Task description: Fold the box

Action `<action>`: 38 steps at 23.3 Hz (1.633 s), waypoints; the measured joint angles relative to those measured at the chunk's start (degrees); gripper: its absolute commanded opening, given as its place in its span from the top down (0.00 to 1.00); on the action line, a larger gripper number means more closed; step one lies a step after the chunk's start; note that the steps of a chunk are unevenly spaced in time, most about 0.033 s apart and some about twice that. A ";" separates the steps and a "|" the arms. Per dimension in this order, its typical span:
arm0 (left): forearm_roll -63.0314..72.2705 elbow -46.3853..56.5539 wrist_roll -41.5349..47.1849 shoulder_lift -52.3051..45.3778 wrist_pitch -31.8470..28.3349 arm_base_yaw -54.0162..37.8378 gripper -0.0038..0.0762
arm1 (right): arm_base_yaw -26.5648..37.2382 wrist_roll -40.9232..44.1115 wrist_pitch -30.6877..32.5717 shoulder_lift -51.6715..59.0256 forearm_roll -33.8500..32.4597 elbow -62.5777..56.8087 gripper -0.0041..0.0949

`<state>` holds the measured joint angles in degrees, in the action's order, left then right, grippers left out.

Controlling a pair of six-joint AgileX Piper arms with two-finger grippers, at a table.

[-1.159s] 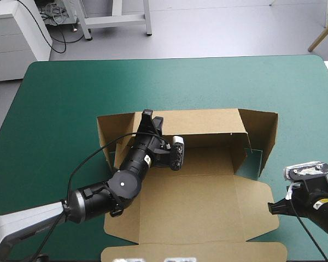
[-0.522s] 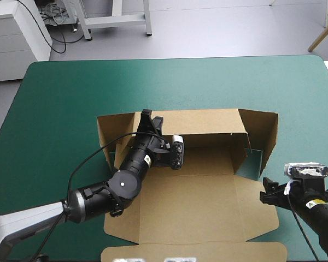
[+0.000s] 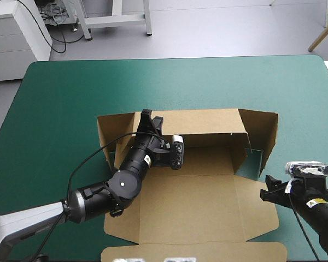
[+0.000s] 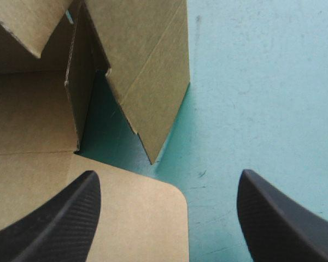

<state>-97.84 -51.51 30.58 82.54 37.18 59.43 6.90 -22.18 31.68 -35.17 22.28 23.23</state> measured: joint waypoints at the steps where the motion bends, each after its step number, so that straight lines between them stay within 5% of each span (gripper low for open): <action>1: 0.00 0.00 0.05 0.00 0.00 0.00 0.96 | 0.00 0.25 1.11 0.00 0.00 0.41 0.34; 12: 0.00 0.00 0.16 0.00 0.00 0.00 0.96 | 0.00 0.42 18.82 0.00 -0.17 22.52 0.36; 17: 0.00 0.00 0.16 0.00 0.00 0.00 0.96 | 0.00 3.27 21.83 -0.81 -2.75 33.39 0.36; 31: 0.00 0.00 0.32 0.00 0.00 0.00 0.96 | 0.00 5.22 27.94 -41.94 -3.53 63.23 0.36; 38: 0.00 0.00 0.32 0.00 0.00 0.00 0.96 | 0.00 4.46 28.10 -51.76 -0.49 66.38 0.36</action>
<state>-97.84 -51.51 30.90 82.54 37.18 59.43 6.90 -17.71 59.79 -86.93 21.79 89.62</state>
